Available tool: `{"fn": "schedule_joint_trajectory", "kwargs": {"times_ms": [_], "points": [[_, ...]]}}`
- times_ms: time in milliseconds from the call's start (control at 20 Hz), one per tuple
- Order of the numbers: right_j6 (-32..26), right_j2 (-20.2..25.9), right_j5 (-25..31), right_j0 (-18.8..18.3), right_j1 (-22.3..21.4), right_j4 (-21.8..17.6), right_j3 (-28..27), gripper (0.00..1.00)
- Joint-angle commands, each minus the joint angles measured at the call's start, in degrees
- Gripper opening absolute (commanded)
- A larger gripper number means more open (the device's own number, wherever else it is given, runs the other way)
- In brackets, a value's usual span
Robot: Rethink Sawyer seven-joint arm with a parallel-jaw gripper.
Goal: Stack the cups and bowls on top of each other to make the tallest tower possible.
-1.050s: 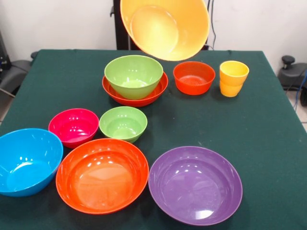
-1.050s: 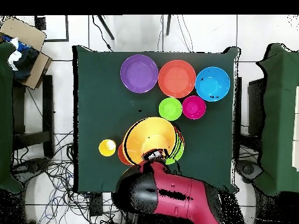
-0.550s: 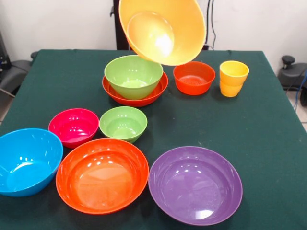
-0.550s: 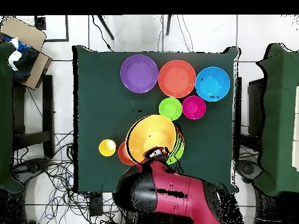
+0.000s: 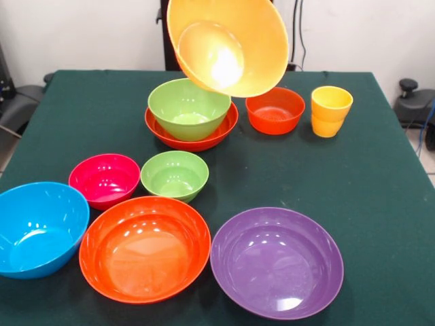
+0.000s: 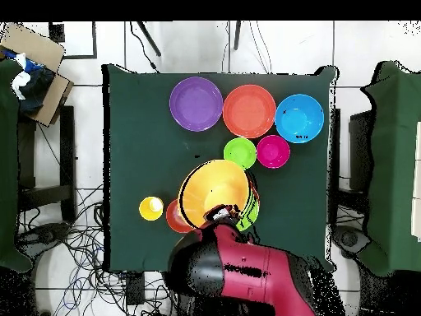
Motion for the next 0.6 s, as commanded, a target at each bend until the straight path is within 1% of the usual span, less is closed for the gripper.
{"fn": "schedule_joint_trajectory", "kwargs": {"times_ms": [50, 450, 600], "points": [[-5.9, 5.6, -2.4, -3.3, 3.1, -2.9, -0.9, 0.0], [-7.4, 7.7, -1.9, -6.1, 0.9, -2.1, 0.7, 0.0], [-8.5, 8.4, 0.3, -6.9, -0.7, -1.4, 0.6, 0.0]]}}
